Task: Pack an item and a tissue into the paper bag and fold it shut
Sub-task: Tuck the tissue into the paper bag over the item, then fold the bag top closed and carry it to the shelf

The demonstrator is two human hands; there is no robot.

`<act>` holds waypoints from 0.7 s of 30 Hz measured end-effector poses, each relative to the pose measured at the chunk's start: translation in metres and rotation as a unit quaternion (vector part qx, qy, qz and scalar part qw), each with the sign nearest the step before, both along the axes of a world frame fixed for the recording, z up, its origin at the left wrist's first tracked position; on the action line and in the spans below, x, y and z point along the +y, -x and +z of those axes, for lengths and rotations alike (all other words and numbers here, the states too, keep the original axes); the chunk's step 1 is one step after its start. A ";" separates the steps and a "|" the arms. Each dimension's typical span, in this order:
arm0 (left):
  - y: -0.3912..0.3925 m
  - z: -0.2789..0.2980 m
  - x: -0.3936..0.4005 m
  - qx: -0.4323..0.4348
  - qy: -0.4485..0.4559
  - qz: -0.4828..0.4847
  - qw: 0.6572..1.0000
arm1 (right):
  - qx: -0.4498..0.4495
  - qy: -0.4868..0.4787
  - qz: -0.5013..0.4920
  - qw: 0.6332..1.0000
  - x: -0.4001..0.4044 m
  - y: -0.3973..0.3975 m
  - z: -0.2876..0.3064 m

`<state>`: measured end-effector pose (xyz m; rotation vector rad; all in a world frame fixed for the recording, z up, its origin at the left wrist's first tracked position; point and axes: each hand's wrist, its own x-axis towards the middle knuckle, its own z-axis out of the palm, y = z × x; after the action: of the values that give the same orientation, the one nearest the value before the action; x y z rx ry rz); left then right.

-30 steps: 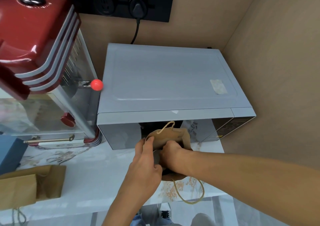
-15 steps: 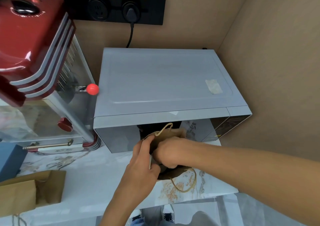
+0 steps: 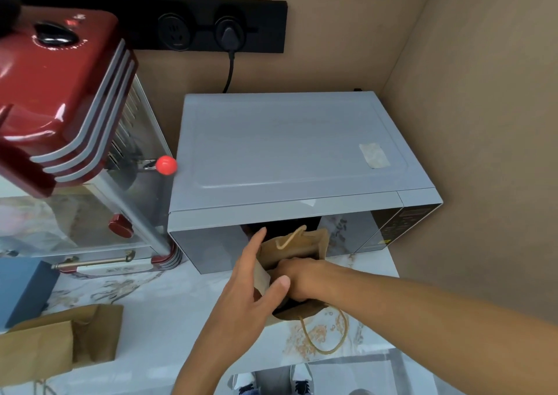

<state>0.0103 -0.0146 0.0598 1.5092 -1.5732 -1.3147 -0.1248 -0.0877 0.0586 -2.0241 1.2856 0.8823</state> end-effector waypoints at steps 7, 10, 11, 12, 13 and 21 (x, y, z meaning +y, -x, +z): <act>-0.025 -0.017 0.008 -0.015 0.015 0.077 0.997 | -0.250 -0.026 -0.051 0.966 -0.006 0.028 0.077; -0.034 -0.029 0.014 -0.080 0.004 0.041 0.996 | -0.446 0.018 -0.248 0.860 0.013 0.091 0.104; -0.033 -0.031 0.015 -0.084 0.002 0.018 0.996 | -0.475 0.063 -0.285 0.830 0.024 0.113 0.102; -0.031 -0.033 0.015 -0.087 0.002 -0.006 0.996 | -0.477 0.105 -0.324 0.810 0.035 0.130 0.091; -0.027 -0.035 0.015 -0.091 0.000 -0.024 0.996 | -0.468 0.123 -0.359 0.798 0.045 0.142 0.076; -0.001 -0.040 -0.002 -0.043 0.020 0.008 0.999 | -0.507 0.071 -0.395 0.763 0.064 0.112 -0.016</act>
<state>0.0114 -0.0167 0.0196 1.5693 -1.6287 -1.2157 -0.2367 -0.0237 0.0422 -1.3693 1.2925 -0.6672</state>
